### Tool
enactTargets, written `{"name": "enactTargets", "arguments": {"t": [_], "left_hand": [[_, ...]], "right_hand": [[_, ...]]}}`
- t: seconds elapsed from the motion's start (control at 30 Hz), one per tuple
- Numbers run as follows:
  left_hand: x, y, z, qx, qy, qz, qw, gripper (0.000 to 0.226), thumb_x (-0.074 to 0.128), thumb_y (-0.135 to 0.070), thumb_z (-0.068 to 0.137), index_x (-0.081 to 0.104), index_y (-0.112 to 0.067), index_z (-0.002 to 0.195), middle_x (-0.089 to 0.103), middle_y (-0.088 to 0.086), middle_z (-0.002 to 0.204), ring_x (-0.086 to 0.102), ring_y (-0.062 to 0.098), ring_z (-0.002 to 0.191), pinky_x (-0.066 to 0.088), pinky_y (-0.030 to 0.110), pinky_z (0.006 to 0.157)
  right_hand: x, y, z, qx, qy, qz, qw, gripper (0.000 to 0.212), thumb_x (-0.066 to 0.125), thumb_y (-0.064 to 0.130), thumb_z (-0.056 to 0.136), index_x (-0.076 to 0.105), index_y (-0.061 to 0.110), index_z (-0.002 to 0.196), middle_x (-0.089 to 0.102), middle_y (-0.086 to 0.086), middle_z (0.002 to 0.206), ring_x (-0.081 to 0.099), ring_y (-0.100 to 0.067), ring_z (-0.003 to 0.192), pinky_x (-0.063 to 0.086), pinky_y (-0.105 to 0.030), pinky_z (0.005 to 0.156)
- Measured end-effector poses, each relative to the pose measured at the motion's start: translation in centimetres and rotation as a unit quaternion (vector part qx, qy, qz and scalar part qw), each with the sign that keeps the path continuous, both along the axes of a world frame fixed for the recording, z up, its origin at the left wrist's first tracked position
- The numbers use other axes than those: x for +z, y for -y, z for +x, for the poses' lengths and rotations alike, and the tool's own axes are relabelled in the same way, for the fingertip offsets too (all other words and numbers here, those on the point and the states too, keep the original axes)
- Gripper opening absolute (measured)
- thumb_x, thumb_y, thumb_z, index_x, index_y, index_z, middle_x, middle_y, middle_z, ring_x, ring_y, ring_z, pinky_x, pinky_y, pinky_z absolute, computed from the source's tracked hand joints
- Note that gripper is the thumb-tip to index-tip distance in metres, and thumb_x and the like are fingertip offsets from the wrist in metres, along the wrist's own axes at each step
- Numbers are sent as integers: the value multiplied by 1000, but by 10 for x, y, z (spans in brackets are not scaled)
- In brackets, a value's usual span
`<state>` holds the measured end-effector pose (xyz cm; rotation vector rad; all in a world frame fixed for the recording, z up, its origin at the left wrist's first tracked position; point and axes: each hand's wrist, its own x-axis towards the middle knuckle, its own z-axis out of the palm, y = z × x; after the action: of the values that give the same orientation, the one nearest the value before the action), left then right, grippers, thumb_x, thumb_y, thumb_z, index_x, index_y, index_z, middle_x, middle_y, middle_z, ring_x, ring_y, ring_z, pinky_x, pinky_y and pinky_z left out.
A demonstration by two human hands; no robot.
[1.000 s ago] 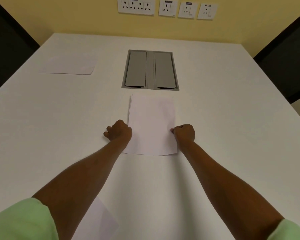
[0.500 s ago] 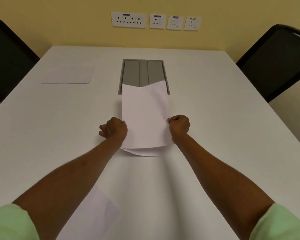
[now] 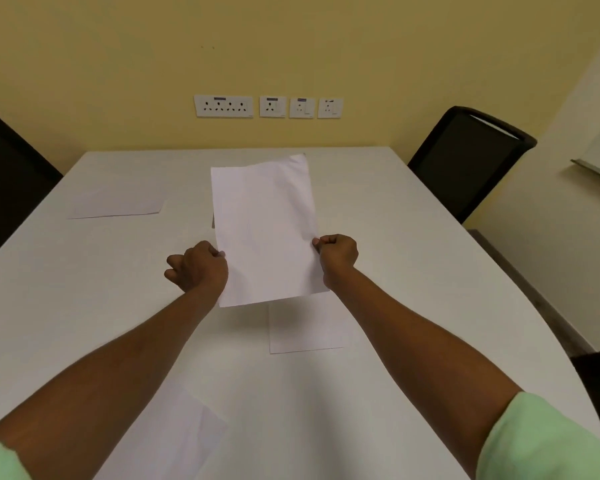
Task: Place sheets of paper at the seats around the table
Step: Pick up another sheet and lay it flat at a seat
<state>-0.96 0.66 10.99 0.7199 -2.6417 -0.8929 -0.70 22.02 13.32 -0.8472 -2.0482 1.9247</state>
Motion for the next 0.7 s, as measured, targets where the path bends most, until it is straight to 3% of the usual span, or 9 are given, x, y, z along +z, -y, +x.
{"name": "enactTargets", "arguments": {"t": [0.17, 0.33, 0.47, 0.6, 0.7], "left_hand": [[29, -28, 36, 11, -2, 186, 983, 8, 58, -25, 91, 61, -18, 88, 40, 3, 91, 40, 38, 112, 41, 49, 96], [37, -69, 80, -5, 17, 295, 955, 15, 60, -30, 90, 64, -17, 95, 42, 17, 127, 42, 39, 107, 40, 39, 83], [27, -116, 117, -34, 23, 339, 940, 19, 60, -33, 90, 61, -15, 95, 47, 18, 125, 43, 39, 109, 37, 38, 82], [11, -164, 149, -49, 23, 367, 929, 16, 62, -37, 88, 56, -24, 80, 59, 13, 115, 50, 36, 108, 38, 38, 80], [1, -203, 175, -57, 32, 387, 920, 17, 63, -37, 86, 56, -25, 77, 61, 11, 109, 51, 36, 108, 40, 40, 84]], "right_hand": [[29, -25, 28, 1, -9, 6, 1000, 6, 72, 4, 81, 66, 6, 82, 61, -1, 80, 51, -6, 62, 39, -17, 51], [54, -77, 59, 6, -7, 38, 999, 7, 74, 10, 80, 67, 8, 78, 65, -3, 86, 55, -15, 72, 44, -23, 64], [63, -128, 82, 20, 0, 53, 998, 10, 73, 10, 81, 65, 10, 75, 64, -1, 80, 54, -12, 68, 44, -25, 62], [64, -180, 100, 34, 6, 73, 997, 8, 74, 10, 80, 67, 8, 77, 63, 1, 78, 56, -15, 72, 47, -30, 72], [58, -223, 113, 60, 21, 104, 993, 16, 75, 10, 79, 64, 13, 68, 63, -1, 77, 56, -16, 74, 46, -26, 66]]}}
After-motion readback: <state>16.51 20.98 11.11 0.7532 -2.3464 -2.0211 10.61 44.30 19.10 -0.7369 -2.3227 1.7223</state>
